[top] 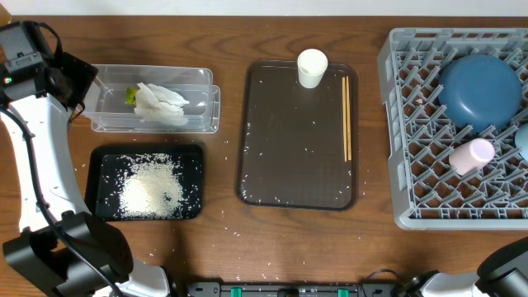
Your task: Sort waste into correct bins and load items into the dishwasher rack
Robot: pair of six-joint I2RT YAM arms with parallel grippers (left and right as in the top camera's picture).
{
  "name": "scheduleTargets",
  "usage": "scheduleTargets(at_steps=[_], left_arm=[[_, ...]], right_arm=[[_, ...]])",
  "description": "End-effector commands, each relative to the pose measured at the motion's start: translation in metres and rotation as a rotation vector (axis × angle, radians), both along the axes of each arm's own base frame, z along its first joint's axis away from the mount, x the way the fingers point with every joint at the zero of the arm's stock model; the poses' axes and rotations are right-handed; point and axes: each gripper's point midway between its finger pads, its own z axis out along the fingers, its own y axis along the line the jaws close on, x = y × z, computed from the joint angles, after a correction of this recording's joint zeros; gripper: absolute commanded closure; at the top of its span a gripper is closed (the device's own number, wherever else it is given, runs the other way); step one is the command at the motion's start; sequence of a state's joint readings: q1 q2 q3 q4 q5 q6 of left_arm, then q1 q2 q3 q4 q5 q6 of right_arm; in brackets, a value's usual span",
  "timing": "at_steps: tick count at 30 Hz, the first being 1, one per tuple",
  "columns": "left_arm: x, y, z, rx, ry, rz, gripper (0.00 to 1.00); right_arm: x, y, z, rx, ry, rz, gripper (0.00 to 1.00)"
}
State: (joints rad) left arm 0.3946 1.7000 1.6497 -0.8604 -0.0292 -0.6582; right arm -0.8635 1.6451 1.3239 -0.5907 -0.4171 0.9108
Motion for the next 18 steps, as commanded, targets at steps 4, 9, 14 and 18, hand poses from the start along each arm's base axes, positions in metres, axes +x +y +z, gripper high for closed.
scheduleTargets(at_steps=[4, 9, 14, 18], left_arm=[[-0.001, 0.001, 0.005, 0.001, -0.011, 0.01, 0.09], [-0.001, 0.001, 0.005, 0.001, -0.011, 0.01, 0.09], [-0.001, 0.001, 0.005, 0.001, -0.012, 0.01, 0.09], [-0.001, 0.001, 0.005, 0.001, -0.011, 0.01, 0.09]], right_arm=[[0.015, 0.022, 0.016, -0.043, -0.078, 0.194, 0.82], [0.046, 0.086, 0.048, -0.113, -0.315, 0.615, 0.69], [0.077, 0.169, 0.064, -0.186, -0.443, 0.937, 0.6], [0.101, 0.236, 0.048, -0.251, -0.343, 1.061, 0.57]])
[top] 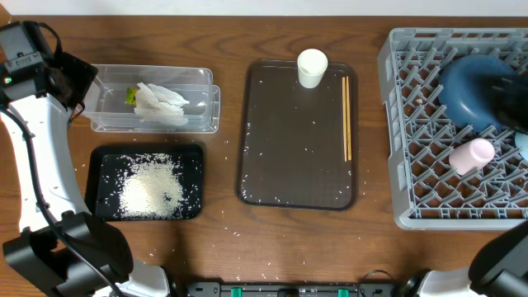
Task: Sort waste into correct bins and load items into the dishwasher rack
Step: 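Reach the right gripper to the white paper cup and grasp it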
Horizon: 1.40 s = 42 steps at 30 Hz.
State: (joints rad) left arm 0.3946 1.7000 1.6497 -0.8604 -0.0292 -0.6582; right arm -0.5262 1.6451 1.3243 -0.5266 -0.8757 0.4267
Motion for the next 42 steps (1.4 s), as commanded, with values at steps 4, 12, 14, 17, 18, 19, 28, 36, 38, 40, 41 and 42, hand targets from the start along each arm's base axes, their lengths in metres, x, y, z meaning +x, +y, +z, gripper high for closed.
scheduleTargets(at_steps=[4, 12, 14, 17, 18, 19, 28, 36, 38, 40, 41, 42], left_arm=[[-0.001, 0.001, 0.005, 0.001, -0.011, 0.01, 0.09], [-0.001, 0.001, 0.005, 0.001, -0.011, 0.01, 0.09], [-0.001, 0.001, 0.005, 0.001, -0.011, 0.01, 0.09], [-0.001, 0.001, 0.005, 0.001, -0.011, 0.01, 0.09], [-0.001, 0.001, 0.005, 0.001, -0.011, 0.01, 0.09], [-0.001, 0.001, 0.005, 0.001, -0.012, 0.01, 0.09], [-0.001, 0.001, 0.005, 0.001, -0.012, 0.01, 0.09], [-0.001, 0.001, 0.005, 0.001, -0.011, 0.01, 0.09], [-0.001, 0.001, 0.005, 0.001, -0.012, 0.01, 0.09], [-0.001, 0.001, 0.005, 0.001, -0.011, 0.01, 0.09], [-0.001, 0.001, 0.005, 0.001, -0.011, 0.01, 0.09], [-0.001, 0.001, 0.005, 0.001, -0.011, 0.01, 0.09]], right_arm=[[0.026, 0.109, -0.005, -0.314, 0.002, 0.205, 0.48], [0.032, 0.198, 0.033, -0.63, -0.036, 0.255, 0.46], [0.036, 0.21, 0.043, -0.666, -0.055, 0.263, 0.46], [0.044, 0.226, 0.046, -0.733, -0.046, 0.28, 0.48], [0.047, 0.231, 0.044, -0.749, -0.036, 0.296, 0.49], [0.051, 0.237, 0.041, -0.763, -0.022, 0.324, 0.49], [0.078, 0.273, -0.003, -0.836, 0.154, 0.535, 0.54], [0.106, 0.325, -0.051, -0.884, 0.071, 0.633, 0.48], [0.113, 0.329, -0.064, -0.929, 0.07, 0.614, 0.49], [0.119, 0.329, -0.076, -0.991, 0.079, 0.586, 0.49], [0.121, 0.328, -0.082, -1.024, 0.087, 0.572, 0.49], [0.122, 0.328, -0.087, -1.048, 0.095, 0.563, 0.49]])
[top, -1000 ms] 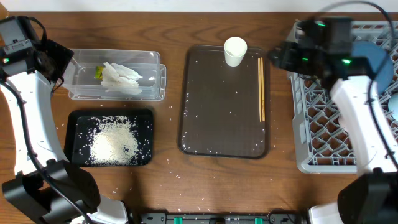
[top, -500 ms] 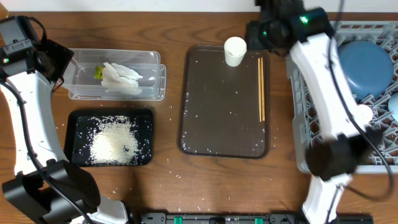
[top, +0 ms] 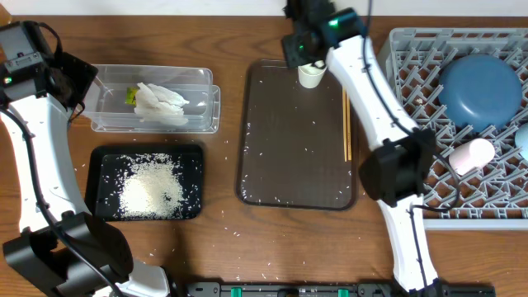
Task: Sort waste into correct bins and load items into the dishwasher rack
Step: 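Reach the right gripper to the white paper cup and grasp it, then carry the white cup right into the rack and release it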
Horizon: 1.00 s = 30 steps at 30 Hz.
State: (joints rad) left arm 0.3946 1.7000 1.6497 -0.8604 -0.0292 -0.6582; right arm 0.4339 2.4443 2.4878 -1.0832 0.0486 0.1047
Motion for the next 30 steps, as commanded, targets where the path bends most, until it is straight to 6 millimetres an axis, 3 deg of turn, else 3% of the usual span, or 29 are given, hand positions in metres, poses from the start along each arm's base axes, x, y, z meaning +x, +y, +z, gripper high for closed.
scheduleTargets(at_steps=[1, 6, 14, 26, 30], left_arm=[[-0.001, 0.001, 0.005, 0.001, -0.011, 0.01, 0.09], [-0.001, 0.001, 0.005, 0.001, -0.011, 0.01, 0.09], [-0.001, 0.001, 0.005, 0.001, -0.011, 0.01, 0.09], [-0.001, 0.001, 0.005, 0.001, -0.012, 0.01, 0.09], [-0.001, 0.001, 0.005, 0.001, -0.011, 0.01, 0.09]], right_arm=[[0.008, -0.005, -0.017, -0.131, -0.037, -0.022, 0.49], [0.007, -0.004, -0.039, -0.164, -0.01, -0.029, 0.51], [0.008, -0.007, -0.044, -0.163, -0.002, -0.042, 0.59], [0.002, -0.02, -0.08, -0.233, 0.037, -0.062, 0.59], [0.002, -0.018, -0.077, -0.231, 0.034, -0.059, 0.69]])
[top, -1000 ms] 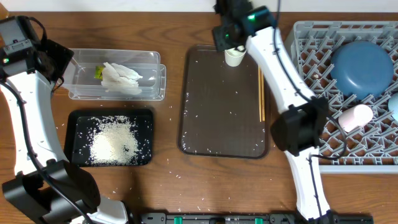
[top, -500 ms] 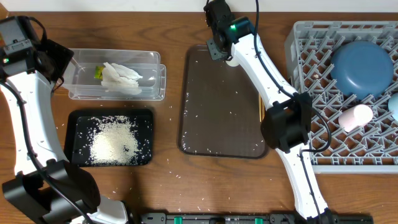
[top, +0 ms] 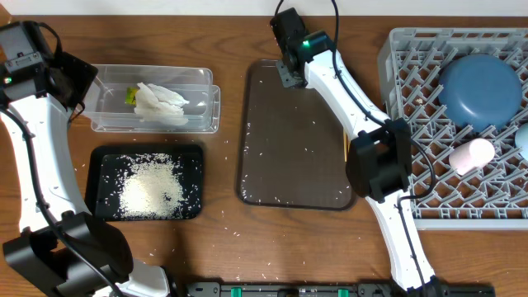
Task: Sort waste into correct bins and load items into the dishwasher rack
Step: 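Carry the white cup right into the rack and release it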
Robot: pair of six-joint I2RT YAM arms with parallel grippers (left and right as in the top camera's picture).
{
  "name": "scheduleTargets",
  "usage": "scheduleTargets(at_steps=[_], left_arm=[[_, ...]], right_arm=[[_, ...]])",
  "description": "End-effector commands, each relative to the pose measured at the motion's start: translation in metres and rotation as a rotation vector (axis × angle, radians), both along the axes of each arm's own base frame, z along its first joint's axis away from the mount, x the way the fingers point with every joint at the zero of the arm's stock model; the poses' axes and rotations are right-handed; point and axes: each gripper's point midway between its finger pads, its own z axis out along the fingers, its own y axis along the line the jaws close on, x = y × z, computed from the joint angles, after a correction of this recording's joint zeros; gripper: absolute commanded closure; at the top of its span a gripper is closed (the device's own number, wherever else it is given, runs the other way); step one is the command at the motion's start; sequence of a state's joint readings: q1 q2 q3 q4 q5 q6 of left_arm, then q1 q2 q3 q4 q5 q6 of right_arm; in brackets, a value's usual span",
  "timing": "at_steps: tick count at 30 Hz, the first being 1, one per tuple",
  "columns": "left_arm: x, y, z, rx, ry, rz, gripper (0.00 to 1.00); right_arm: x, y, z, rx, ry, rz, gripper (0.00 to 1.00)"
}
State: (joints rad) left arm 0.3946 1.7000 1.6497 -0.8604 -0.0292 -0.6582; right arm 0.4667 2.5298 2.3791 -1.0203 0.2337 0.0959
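Note:
My right arm reaches across the table, and its gripper [top: 289, 73] is low over the far edge of the brown tray [top: 289, 165]. I cannot make out how its jaws stand. The white cup is hidden, with the arm covering that corner. Only a short stretch of the wooden chopsticks [top: 346, 147] shows by the tray's right rim. The grey dishwasher rack [top: 404, 124] at the right holds a blue bowl [top: 481, 87] and a pink cup [top: 470, 155]. My left gripper [top: 81, 82] sits at the left end of the clear bin [top: 206, 103], too dark to read.
The clear bin holds crumpled white paper [top: 158, 103] and a green scrap. A black tray [top: 107, 157] in front of it holds a heap of rice [top: 153, 188]. Loose grains lie on the brown tray and on the table near its front.
The right gripper has shifted a little left and nearer along the tray's far edge. The white cup, partly visible below it before, no longer shows. The left arm has not moved.
At first the right arm was out of view, with the white cup standing on the tray's far edge beside the chopsticks. Then the arm appeared over the rack. Later its gripper was above the cup, and now it covers that spot.

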Motion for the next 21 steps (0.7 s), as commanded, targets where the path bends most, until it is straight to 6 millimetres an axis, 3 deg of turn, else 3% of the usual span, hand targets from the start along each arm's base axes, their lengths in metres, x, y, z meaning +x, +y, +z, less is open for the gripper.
scheduleTargets(at_steps=[1, 9, 15, 21], left_arm=[[-0.001, 0.001, 0.005, 0.001, -0.012, 0.01, 0.09], [-0.001, 0.001, 0.005, 0.001, -0.011, 0.01, 0.09], [-0.001, 0.001, 0.005, 0.001, -0.011, 0.01, 0.09], [-0.001, 0.001, 0.005, 0.001, -0.011, 0.01, 0.09]], right_arm=[[0.003, -0.002, 0.001, -0.019, -0.016, -0.012, 0.72], [0.0, 0.003, 0.013, -0.014, -0.024, -0.002, 0.99], [-0.008, 0.002, 0.031, 0.009, -0.012, -0.051, 0.99], [-0.021, 0.0, 0.087, 0.113, -0.024, -0.111, 0.99]])
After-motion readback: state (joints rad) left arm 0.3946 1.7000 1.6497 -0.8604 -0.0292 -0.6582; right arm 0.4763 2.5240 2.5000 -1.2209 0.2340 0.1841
